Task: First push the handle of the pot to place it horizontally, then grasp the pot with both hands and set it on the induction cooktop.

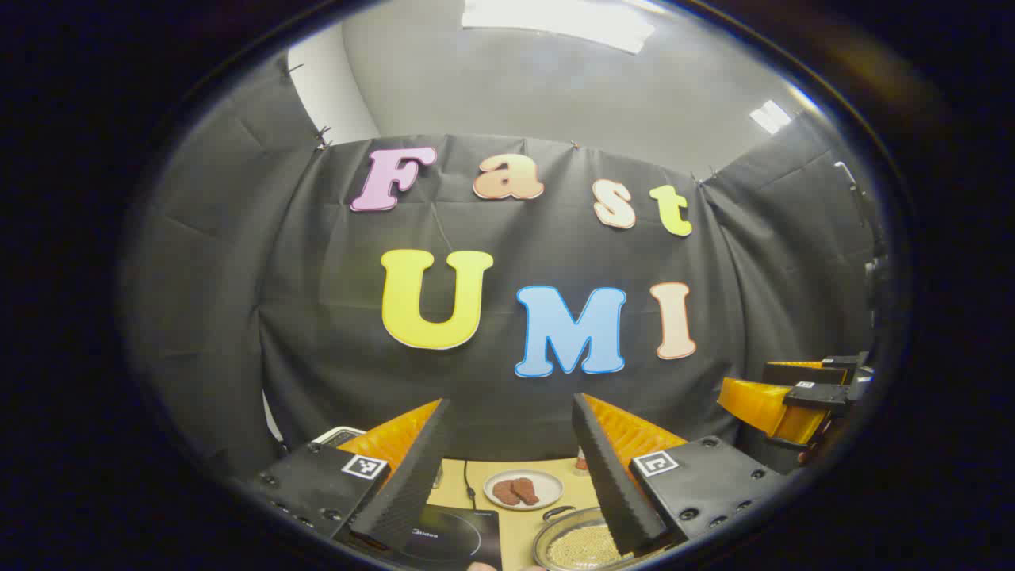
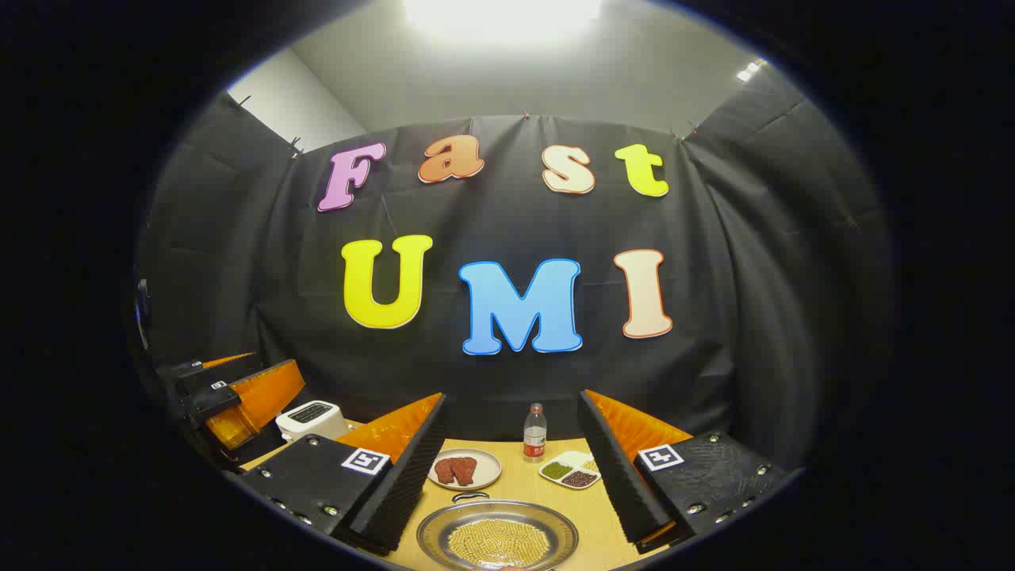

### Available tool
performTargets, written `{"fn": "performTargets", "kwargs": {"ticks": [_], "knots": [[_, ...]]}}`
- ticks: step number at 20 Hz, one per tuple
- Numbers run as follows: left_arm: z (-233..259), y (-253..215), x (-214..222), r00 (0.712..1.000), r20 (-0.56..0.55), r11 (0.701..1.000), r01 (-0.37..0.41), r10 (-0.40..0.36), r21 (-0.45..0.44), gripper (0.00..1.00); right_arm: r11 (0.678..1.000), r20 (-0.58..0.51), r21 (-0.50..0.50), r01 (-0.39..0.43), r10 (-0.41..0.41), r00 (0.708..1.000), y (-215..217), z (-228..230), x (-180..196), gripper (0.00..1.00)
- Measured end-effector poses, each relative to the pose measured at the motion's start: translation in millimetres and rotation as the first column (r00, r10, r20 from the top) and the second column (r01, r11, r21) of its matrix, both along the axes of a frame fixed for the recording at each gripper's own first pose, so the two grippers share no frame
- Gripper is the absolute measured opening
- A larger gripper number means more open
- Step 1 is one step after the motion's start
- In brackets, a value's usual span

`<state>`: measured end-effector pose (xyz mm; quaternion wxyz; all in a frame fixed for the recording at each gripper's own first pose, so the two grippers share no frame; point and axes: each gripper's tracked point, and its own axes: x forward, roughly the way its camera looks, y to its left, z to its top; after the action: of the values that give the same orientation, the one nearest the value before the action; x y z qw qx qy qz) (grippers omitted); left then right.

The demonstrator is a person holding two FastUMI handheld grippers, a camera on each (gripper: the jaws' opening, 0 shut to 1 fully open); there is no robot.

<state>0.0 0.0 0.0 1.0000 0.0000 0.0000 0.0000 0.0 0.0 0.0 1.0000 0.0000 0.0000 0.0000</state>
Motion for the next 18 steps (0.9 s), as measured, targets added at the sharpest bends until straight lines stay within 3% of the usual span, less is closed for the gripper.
{"fn": "performTargets", "kwargs": {"ticks": [16, 18], "knots": [[2.1, -8.7, -10.0, 1.000, -0.016, 1.000, 0.004, -0.004, 0.022, 0.99, 1.000, -0.046, 0.017, -0.010, 0.011, 0.999, -3.7, -8.3, -4.9, 0.98], [0.9, -13.3, -9.9, 1.000, -0.022, 1.000, 0.015, -0.014, 0.015, 0.95, 0.999, -0.055, 0.033, -0.024, 0.026, 0.998, -2.6, -11.6, -4.8, 0.98]]}}
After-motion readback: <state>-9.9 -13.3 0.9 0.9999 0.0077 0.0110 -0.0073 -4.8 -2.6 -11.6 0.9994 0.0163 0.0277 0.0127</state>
